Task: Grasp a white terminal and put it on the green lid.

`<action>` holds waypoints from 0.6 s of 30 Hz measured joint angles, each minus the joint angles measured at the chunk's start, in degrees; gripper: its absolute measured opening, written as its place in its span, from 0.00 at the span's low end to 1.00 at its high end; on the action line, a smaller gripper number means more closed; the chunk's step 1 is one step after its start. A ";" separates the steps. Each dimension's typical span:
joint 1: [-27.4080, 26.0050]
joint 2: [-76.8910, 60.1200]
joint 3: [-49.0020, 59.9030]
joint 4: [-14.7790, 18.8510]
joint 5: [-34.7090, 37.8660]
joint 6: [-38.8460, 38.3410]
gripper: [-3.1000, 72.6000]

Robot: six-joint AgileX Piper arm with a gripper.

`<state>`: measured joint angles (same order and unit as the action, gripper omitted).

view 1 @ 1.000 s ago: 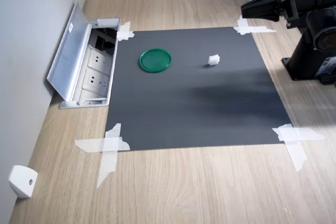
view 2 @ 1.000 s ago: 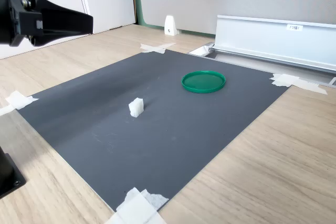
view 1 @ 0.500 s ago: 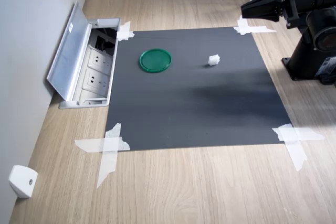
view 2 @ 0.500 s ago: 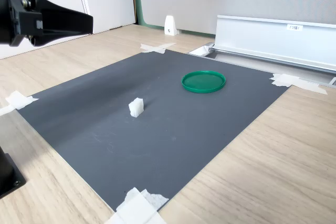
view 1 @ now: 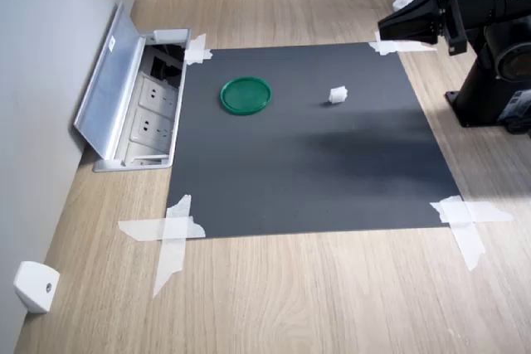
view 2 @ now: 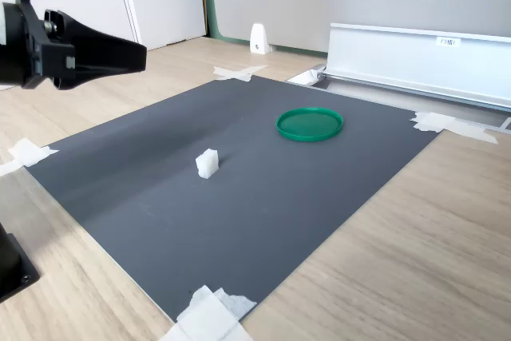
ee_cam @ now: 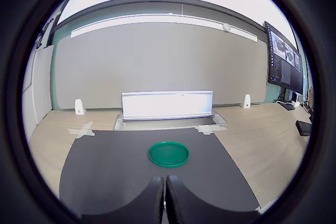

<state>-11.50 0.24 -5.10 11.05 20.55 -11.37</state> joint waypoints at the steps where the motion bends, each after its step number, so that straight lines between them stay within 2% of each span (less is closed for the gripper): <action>1: 0.00 0.00 -0.07 0.00 0.00 0.00 0.03; 6: 0.00 3.41 -3.27 -0.06 0.18 0.00 0.03; 10: 0.00 10.04 -8.83 -1.89 2.52 0.00 0.03; 18: 0.00 27.51 -24.61 -8.20 18.42 0.00 0.03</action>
<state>-11.50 27.75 -29.71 2.85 38.97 -11.37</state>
